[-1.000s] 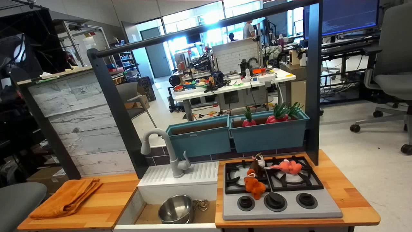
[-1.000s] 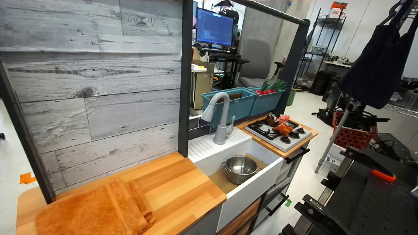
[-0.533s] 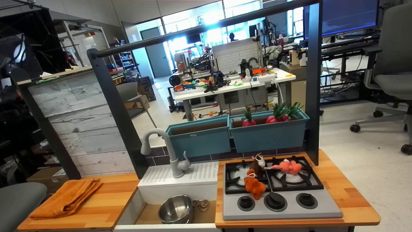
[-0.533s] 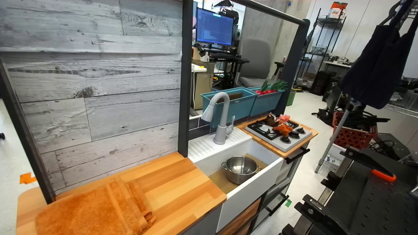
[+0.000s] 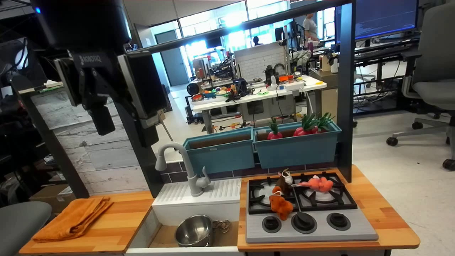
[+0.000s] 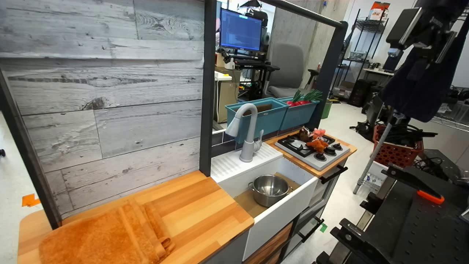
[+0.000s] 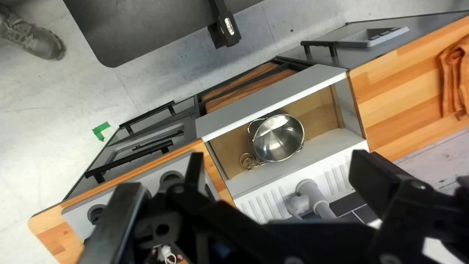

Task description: Pick up the plush toys on the stove and put them in the sink, then wipe the counter

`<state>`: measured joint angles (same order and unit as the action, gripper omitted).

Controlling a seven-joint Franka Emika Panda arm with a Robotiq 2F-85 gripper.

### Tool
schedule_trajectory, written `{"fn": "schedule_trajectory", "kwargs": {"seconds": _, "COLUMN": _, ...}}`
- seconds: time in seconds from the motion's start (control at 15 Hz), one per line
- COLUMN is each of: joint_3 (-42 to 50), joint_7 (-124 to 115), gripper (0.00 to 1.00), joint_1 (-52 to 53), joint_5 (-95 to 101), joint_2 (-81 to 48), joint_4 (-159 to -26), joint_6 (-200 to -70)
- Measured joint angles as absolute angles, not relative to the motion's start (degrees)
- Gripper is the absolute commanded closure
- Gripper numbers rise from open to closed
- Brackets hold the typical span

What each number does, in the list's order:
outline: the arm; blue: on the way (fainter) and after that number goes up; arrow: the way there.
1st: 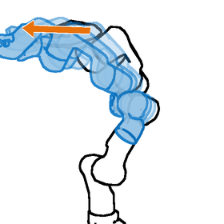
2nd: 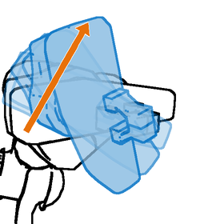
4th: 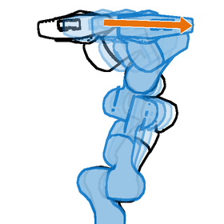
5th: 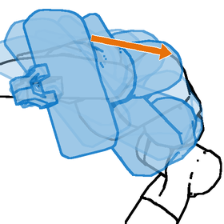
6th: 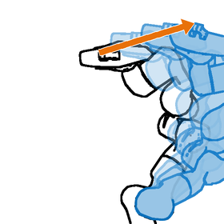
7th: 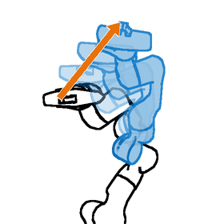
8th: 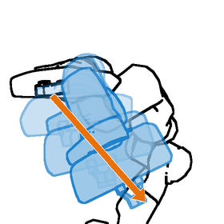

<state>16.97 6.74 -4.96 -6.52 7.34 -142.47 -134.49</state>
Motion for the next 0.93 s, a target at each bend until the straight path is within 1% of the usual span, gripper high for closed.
{"fn": "schedule_trajectory", "kwargs": {"seconds": 0.33, "joint_3": 16.09, "joint_7": 6.74, "gripper": 0.0, "joint_1": -5.34, "joint_5": -6.54, "joint_2": 8.93, "joint_4": -143.0, "joint_6": -134.51}}
{"fn": "schedule_trajectory", "kwargs": {"seconds": 0.53, "joint_3": 15.4, "joint_7": 6.29, "gripper": 0.0, "joint_1": -5.53, "joint_5": -6.6, "joint_2": 6.99, "joint_4": -141.93, "joint_6": -136.24}}
{"fn": "schedule_trajectory", "kwargs": {"seconds": 0.73, "joint_3": 15.5, "joint_7": 4.85, "gripper": 0.0, "joint_1": -6.51, "joint_5": -12.73, "joint_2": -0.3, "joint_4": -134.25, "joint_6": -136.23}}
{"fn": "schedule_trajectory", "kwargs": {"seconds": 0.93, "joint_3": 15.62, "joint_7": 3.84, "gripper": 0.0, "joint_1": -10.31, "joint_5": -19.06, "joint_2": -9.89, "joint_4": -124.62, "joint_6": -134.89}}
